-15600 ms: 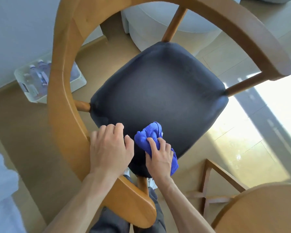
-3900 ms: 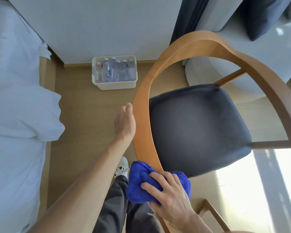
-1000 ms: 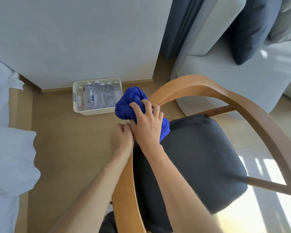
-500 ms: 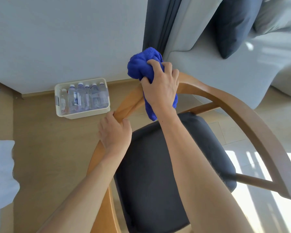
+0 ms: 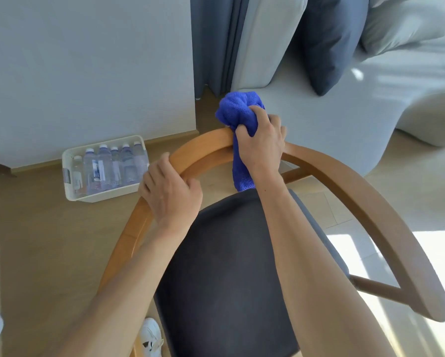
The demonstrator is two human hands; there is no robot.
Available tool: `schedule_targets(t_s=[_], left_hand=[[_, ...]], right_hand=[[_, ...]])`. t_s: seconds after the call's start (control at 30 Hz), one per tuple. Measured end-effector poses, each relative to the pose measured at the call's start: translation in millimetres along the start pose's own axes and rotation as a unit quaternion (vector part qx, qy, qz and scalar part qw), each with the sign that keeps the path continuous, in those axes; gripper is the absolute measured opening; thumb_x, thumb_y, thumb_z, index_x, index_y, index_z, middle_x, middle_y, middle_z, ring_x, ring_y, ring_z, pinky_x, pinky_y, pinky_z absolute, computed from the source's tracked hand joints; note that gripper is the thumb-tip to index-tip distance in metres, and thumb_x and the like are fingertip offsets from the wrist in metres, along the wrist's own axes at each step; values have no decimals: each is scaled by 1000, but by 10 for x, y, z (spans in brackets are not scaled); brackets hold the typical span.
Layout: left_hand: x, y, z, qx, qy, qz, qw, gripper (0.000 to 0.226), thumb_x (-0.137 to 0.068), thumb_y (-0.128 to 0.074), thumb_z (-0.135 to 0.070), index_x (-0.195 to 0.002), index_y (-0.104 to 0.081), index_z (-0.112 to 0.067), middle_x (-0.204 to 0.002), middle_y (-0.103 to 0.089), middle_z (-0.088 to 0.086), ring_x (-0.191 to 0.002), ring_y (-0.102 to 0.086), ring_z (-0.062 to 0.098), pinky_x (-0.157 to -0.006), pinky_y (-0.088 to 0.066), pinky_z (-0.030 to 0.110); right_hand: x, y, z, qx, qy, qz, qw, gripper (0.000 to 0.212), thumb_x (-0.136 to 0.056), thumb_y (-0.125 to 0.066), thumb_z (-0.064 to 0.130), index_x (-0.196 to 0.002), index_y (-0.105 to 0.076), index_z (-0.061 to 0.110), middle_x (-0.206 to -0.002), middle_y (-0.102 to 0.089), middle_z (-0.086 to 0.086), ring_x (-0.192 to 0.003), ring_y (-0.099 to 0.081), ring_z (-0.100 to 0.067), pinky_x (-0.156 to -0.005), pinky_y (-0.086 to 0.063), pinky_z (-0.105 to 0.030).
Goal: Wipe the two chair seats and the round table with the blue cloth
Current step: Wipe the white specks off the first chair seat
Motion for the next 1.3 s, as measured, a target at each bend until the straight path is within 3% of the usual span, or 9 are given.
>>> schedule_targets(t_s=[0.23,0.47,0.7,0.87,1.0,1.3], left_hand=[[-154,-133,-260,-80,-67,-13,994,58,-82,-54,-33,-134,-40,-10,-133,-49,19,-121,-45,39,-105,-30,54],[-140,-164,-263,-109,-75,-53,990,61,-77,-50,-35,-130,-41,-6,-130,-50,23,-119,-46,43,-104,-31,54],[-112,-116,-323,-107,-91,-59,988,63,-75,-56,-23,-131,-35,-4,-133,-43,28,-119,-40,49,-101,-31,60],[-66,-152,-456,-128,-152,-58,978,69,-74,-48,-22,-138,-28,-3,-142,-35,26,-131,-32,46,-111,-20,59],[-57,-244,-643,-147,-186,-40,971,72,-74,-63,-12,-138,-31,-1,-143,-34,24,-136,-28,43,-114,-12,60],[24,-409,-978,-184,-248,19,951,72,-73,-67,-14,-137,-37,-1,-147,-33,24,-139,-23,44,-115,-10,61]], right_hand=[[-144,184,-545,30,-61,-10,998,42,-93,-49,30,-135,-46,27,-131,-47,-4,-115,-42,-26,-95,-33,-35],[-196,568,-1149,188,-72,-35,979,38,-94,-47,30,-131,-45,24,-128,-46,-9,-110,-43,-30,-90,-36,-39],[-66,989,-1595,174,-161,-65,969,36,-93,-47,27,-129,-46,21,-126,-46,-12,-106,-45,-32,-91,-38,-39],[156,1243,-1902,163,-193,-88,964,33,-92,-48,26,-125,-46,22,-127,-45,-12,-107,-45,-32,-93,-40,-42],[314,1377,-2054,156,-209,-96,961,37,-92,-49,27,-129,-45,22,-130,-42,-13,-111,-44,-33,-95,-40,-44],[796,1745,-2388,137,-261,-122,948,40,-93,-50,28,-132,-44,23,-132,-41,-14,-116,-41,-34,-94,-40,-45]])
Point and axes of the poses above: each hand's wrist, its own x-axis away from the middle knuckle, its own y-axis out of the back of the hand, z = x × y, the point moved 2 cm from there along -x, towards the middle knuckle
